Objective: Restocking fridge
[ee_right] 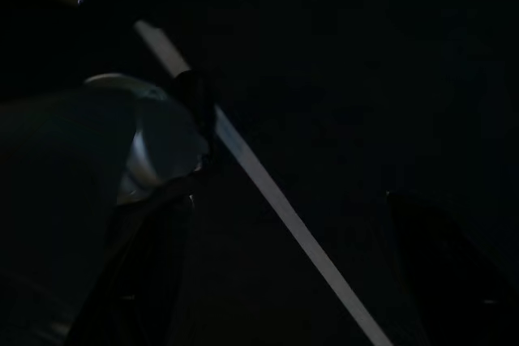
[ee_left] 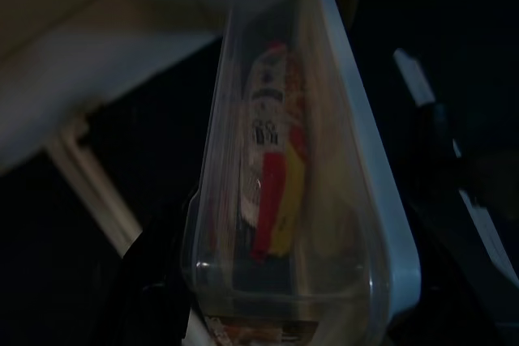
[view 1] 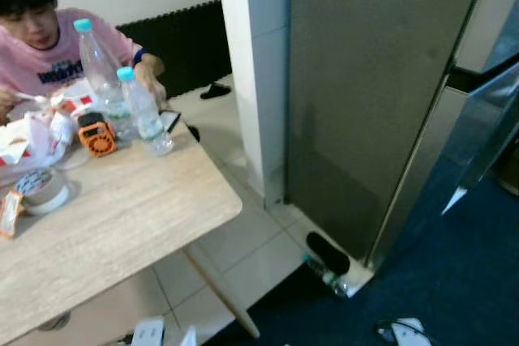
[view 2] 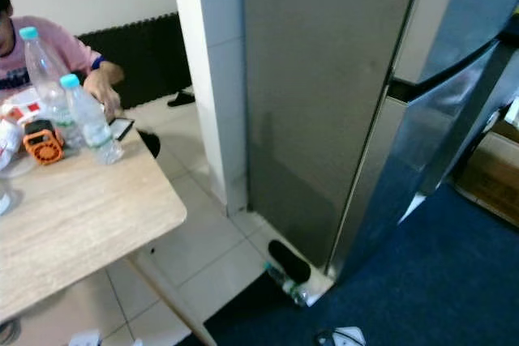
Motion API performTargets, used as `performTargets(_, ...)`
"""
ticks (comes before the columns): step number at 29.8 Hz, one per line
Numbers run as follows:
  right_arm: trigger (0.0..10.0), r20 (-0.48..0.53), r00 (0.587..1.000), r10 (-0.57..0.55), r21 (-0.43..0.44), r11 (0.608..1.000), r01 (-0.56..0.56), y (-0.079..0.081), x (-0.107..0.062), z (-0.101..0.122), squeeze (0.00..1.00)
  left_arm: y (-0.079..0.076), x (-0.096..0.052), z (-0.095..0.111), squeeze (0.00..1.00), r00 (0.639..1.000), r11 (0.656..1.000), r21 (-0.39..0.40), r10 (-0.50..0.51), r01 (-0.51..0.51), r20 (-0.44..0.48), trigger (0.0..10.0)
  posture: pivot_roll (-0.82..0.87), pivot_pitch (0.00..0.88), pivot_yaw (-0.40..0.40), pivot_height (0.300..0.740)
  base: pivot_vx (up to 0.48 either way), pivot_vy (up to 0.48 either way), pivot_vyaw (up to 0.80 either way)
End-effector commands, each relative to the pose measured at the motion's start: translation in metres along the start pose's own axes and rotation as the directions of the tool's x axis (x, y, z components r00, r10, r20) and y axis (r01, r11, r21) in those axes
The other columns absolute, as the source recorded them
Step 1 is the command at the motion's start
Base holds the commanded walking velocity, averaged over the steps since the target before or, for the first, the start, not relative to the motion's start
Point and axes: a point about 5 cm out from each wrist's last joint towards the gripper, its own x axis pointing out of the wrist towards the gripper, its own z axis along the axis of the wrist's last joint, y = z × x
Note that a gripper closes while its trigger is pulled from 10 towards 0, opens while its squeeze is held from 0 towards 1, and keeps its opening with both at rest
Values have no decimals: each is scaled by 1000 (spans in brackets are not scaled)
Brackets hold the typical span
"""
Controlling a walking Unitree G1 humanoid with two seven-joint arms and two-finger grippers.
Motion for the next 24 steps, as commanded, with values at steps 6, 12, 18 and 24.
performTargets(6,10000,22,1000,23,-7,1000,-23,7,1,5,0,1,-1,-9,0,999,1000,6,-2,3,-41,10000,-10,0,68,740,0,0,-651)
performTargets(12,10000,34,999,25,5,1000,-25,8,1,9,0,-1,-1,-13,0,999,1000,-5,-7,6,-54,10000,-8,0,67,740,0,0,0)
performTargets(18,10000,44,998,37,0,999,-37,9,1,12,0,-2,-2,-17,0,997,1000,-13,-7,6,-72,10000,-6,0,65,740,0,0,0)
performTargets(24,10000,60,995,84,5,996,-84,12,0,16,0,-2,-3,-21,0,996,999,-45,-19,15,-88,10000,-5,0,57,740,80,-296,0)
